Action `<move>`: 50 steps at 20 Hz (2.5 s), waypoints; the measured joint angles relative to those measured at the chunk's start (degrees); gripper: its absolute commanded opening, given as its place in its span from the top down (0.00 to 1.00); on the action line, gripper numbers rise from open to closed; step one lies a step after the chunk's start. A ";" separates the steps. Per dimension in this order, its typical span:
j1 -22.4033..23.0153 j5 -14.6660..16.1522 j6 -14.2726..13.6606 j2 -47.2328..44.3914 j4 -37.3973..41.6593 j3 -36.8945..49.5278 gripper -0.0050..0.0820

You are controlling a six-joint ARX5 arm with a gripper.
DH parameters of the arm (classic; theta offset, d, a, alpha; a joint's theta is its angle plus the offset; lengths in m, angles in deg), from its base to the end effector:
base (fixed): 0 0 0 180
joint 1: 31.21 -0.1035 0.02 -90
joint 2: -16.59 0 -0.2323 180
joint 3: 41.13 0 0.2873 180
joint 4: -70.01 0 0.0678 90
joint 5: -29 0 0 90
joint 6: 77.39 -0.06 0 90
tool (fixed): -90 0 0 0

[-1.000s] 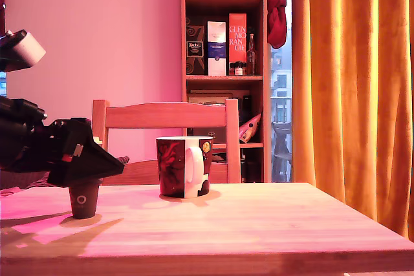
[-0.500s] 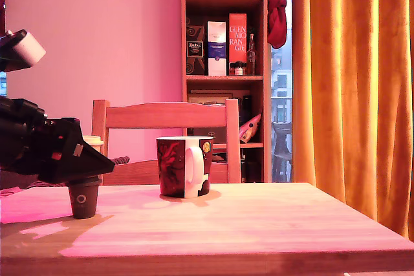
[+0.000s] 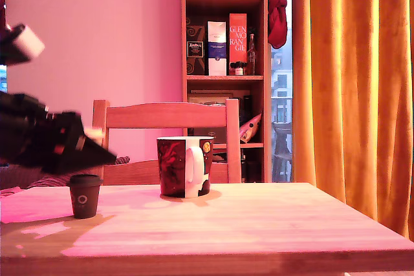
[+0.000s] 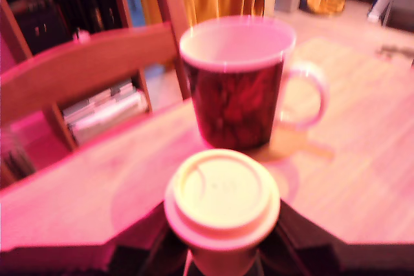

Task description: Pick up the coffee capsules on the table and drop them inside the coffee cup

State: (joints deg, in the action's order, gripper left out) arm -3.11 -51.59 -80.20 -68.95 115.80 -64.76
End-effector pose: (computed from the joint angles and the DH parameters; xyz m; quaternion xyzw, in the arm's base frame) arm 0.2240 -0.1307 0.0464 0.0457 0.1305 -0.3216 0.9367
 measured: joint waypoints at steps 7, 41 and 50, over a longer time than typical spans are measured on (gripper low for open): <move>0.00 1.01 0.00 8.52 -1.44 0.00 0.80; 0.57 9.60 0.00 -7.28 -56.83 -49.35 0.80; 1.77 9.60 0.00 -14.62 -62.55 -51.65 0.80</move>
State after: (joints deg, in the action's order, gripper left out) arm -1.34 -41.99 -80.20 -83.57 53.24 -116.40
